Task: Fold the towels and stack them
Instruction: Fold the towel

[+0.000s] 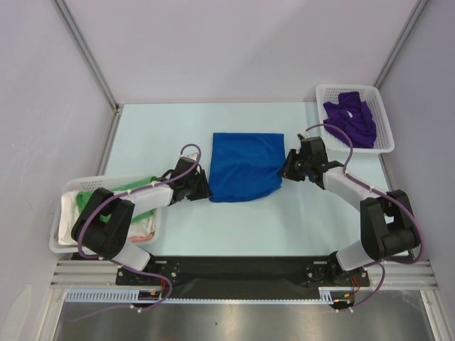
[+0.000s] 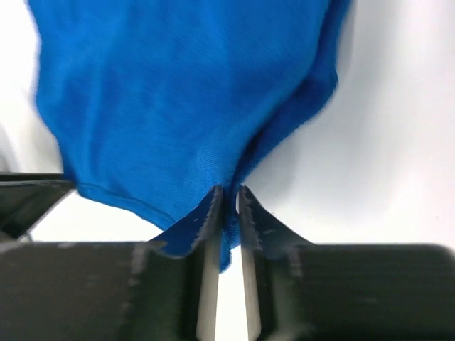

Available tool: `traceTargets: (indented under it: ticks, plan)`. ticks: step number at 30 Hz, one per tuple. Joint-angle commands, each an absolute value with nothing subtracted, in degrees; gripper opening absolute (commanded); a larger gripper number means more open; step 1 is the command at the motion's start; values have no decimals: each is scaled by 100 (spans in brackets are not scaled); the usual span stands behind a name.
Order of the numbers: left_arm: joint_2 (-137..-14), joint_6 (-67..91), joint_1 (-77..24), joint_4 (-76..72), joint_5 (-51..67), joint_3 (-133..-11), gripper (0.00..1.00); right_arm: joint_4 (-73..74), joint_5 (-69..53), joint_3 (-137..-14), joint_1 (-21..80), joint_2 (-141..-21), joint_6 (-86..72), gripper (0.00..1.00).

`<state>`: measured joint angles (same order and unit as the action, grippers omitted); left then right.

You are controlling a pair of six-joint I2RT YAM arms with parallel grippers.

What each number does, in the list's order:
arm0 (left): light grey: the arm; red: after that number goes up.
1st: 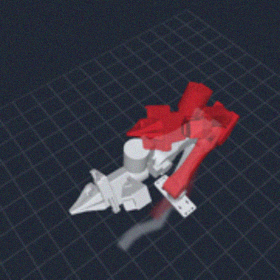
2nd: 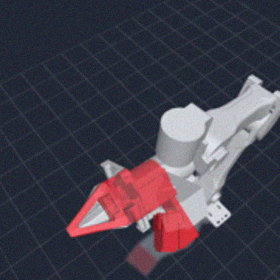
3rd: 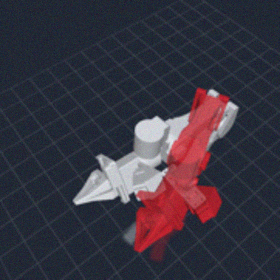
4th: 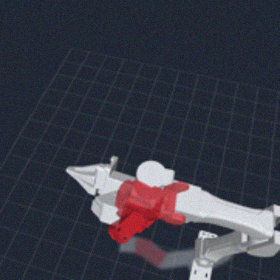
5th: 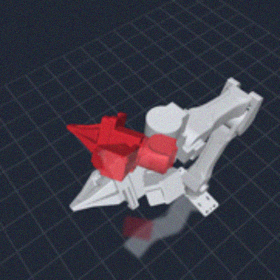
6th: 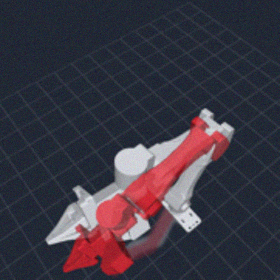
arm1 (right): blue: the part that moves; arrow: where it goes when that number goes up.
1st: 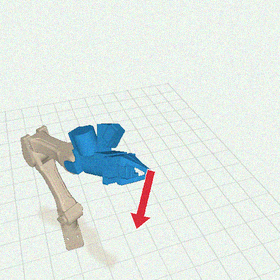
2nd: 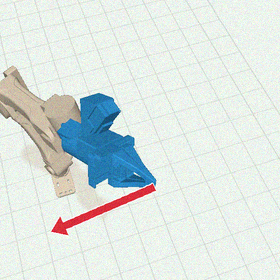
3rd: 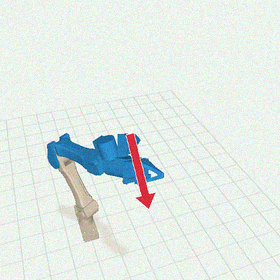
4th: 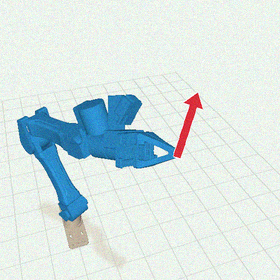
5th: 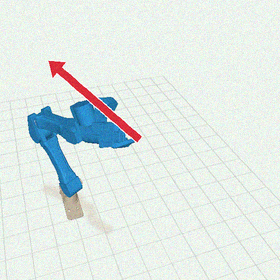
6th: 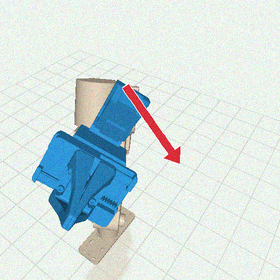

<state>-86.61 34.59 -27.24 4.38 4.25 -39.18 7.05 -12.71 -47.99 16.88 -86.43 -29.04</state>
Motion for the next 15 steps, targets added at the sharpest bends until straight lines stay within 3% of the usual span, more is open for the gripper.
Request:
traceTargets:
  ticks: [1,9,15]
  plan:
    - [-8675,3454,-2760,316,501,-4166,37,1475,-1204,-5343,1696,-8271,-2751,22]
    - [-8622,3393,-2760,413,554,-4271,37,1687,-871,-4870,1679,-7911,-2733,35]
    - [-8525,3366,-2760,448,510,-4228,37,1881,-572,-4360,1670,-7524,-2707,35]
